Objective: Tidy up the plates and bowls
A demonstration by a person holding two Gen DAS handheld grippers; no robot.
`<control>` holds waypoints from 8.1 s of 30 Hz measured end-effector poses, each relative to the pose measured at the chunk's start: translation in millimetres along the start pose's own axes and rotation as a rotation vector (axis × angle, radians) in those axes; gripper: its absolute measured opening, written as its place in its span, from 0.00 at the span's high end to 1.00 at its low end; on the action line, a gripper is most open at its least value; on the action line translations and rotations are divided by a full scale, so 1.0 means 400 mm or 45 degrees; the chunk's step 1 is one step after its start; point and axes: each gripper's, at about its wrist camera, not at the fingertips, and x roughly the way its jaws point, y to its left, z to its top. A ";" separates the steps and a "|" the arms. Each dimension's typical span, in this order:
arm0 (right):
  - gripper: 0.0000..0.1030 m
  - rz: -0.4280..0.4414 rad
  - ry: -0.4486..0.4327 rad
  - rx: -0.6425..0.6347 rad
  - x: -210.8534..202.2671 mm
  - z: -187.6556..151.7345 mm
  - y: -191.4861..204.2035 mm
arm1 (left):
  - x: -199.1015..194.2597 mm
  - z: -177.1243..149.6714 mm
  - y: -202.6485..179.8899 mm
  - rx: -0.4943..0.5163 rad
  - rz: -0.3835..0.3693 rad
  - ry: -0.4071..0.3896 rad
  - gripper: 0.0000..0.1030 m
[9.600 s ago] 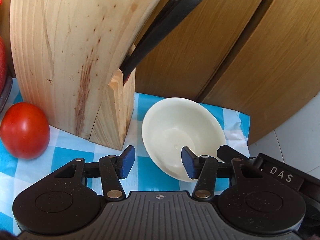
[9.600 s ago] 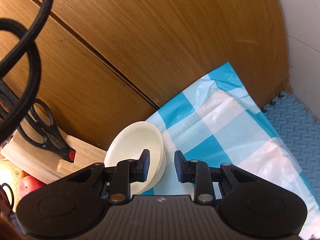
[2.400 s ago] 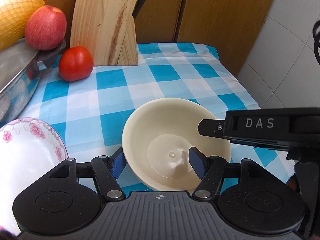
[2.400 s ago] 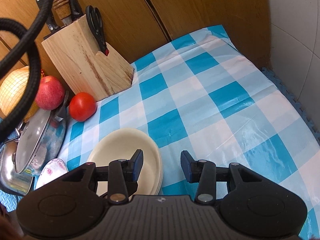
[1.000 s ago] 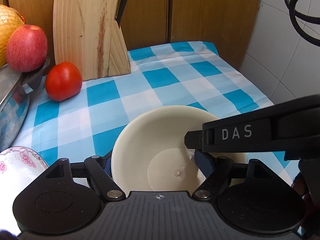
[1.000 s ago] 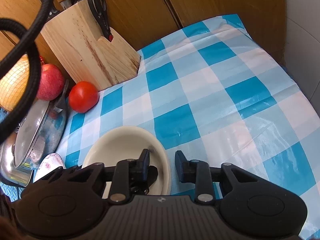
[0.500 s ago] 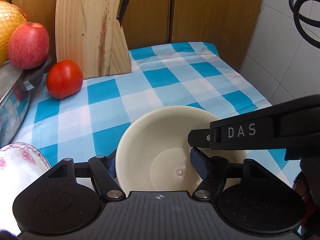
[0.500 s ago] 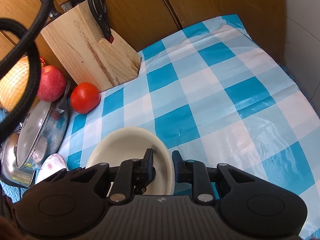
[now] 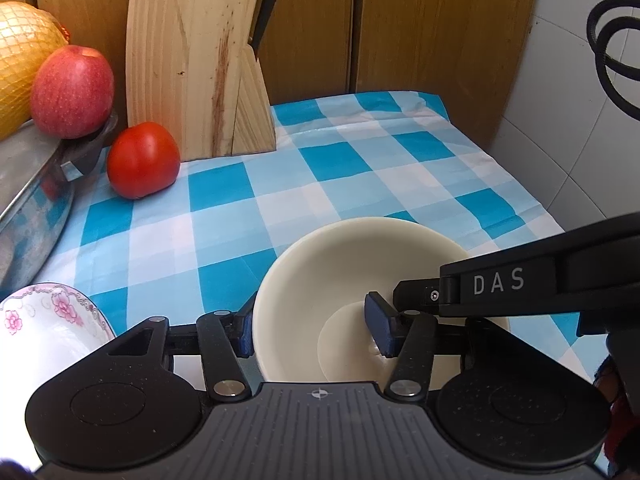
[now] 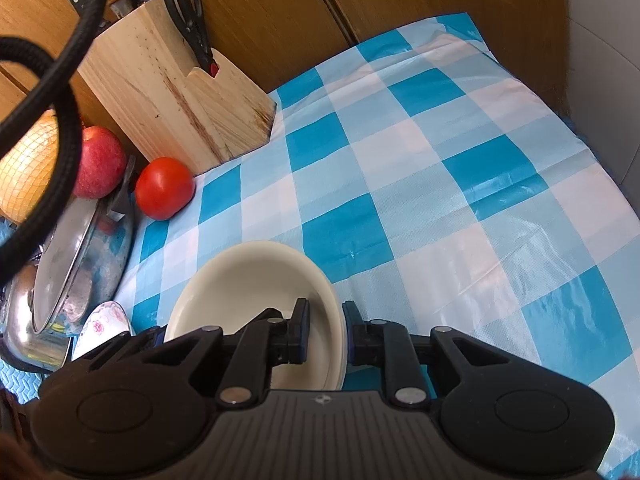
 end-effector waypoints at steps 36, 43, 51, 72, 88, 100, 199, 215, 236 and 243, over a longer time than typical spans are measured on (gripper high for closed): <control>0.82 0.047 0.016 0.025 -0.019 -0.010 -0.024 | -0.007 -0.026 0.014 -0.069 -0.076 0.045 0.26; 0.85 0.048 -0.002 0.070 -0.026 -0.007 -0.029 | -0.024 -0.023 -0.009 -0.040 -0.085 0.037 0.37; 0.85 0.074 -0.051 0.078 -0.050 0.002 -0.020 | -0.049 -0.002 -0.004 -0.064 -0.079 -0.008 0.42; 0.85 0.128 -0.124 0.080 -0.090 0.001 0.027 | -0.112 0.017 0.018 -0.114 -0.058 -0.100 0.41; 0.85 0.176 -0.154 0.056 -0.101 -0.007 0.092 | -0.171 0.023 0.066 -0.165 -0.027 -0.163 0.39; 0.85 0.209 -0.162 0.024 -0.109 -0.014 0.148 | -0.210 0.016 0.102 -0.200 0.012 -0.200 0.38; 0.75 0.167 -0.068 -0.289 0.047 -0.147 0.382 | -0.286 -0.167 0.491 -0.548 0.309 -0.033 0.36; 0.74 0.163 -0.019 -0.394 0.014 -0.166 0.385 | -0.266 -0.202 0.506 -0.546 0.197 0.065 0.43; 0.80 0.151 0.073 -0.339 0.124 -0.160 0.400 | -0.205 -0.172 0.541 -0.620 0.160 0.062 0.41; 0.85 0.110 0.039 -0.408 0.086 -0.172 0.395 | -0.207 -0.171 0.504 -0.527 0.228 0.072 0.45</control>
